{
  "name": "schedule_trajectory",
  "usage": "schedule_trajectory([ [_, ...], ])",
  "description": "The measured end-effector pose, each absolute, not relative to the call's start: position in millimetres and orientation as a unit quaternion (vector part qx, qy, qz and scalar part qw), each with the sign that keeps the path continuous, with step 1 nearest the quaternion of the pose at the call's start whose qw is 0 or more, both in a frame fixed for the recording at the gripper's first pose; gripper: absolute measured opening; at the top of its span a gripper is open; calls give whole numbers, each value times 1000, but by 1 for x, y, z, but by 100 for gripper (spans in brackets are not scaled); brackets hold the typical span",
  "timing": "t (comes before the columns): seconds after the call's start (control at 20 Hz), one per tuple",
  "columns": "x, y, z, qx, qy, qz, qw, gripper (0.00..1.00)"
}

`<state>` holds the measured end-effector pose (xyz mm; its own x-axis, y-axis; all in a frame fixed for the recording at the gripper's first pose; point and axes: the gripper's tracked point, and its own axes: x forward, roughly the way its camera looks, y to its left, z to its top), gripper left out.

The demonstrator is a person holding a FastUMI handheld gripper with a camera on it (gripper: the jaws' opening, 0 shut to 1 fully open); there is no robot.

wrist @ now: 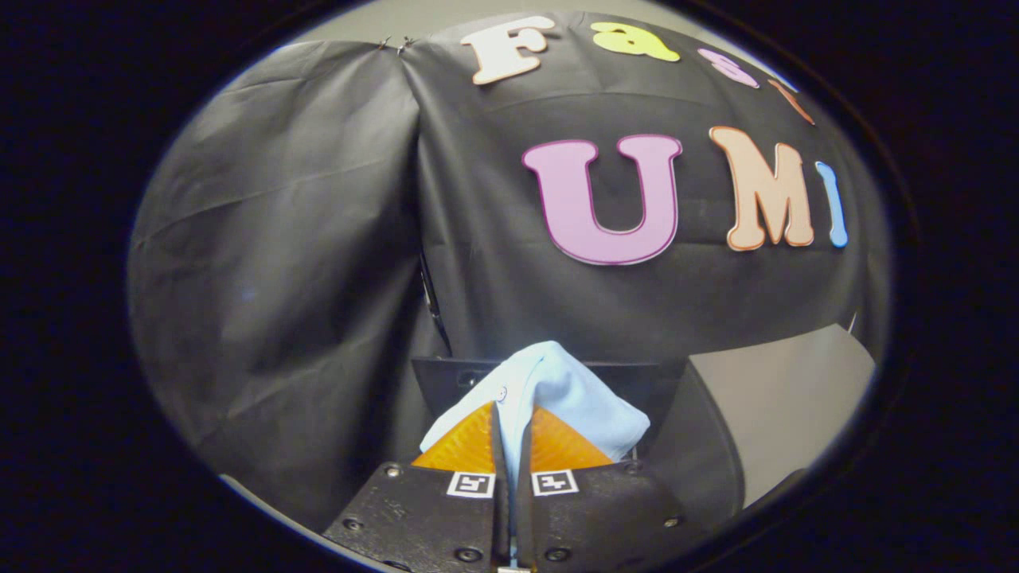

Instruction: Put the clothes into the washing machine and then close the washing machine lid.

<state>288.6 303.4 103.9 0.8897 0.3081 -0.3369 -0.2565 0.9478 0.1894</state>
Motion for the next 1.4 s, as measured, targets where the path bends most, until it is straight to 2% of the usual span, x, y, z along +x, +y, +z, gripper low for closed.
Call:
schedule_trajectory([
  [0.7,316,343,-104,78,287,118,947,3],
  [1.1,324,356,-170,72,315,110,940,4],
  [1.4,316,364,-189,61,358,118,924,7],
])
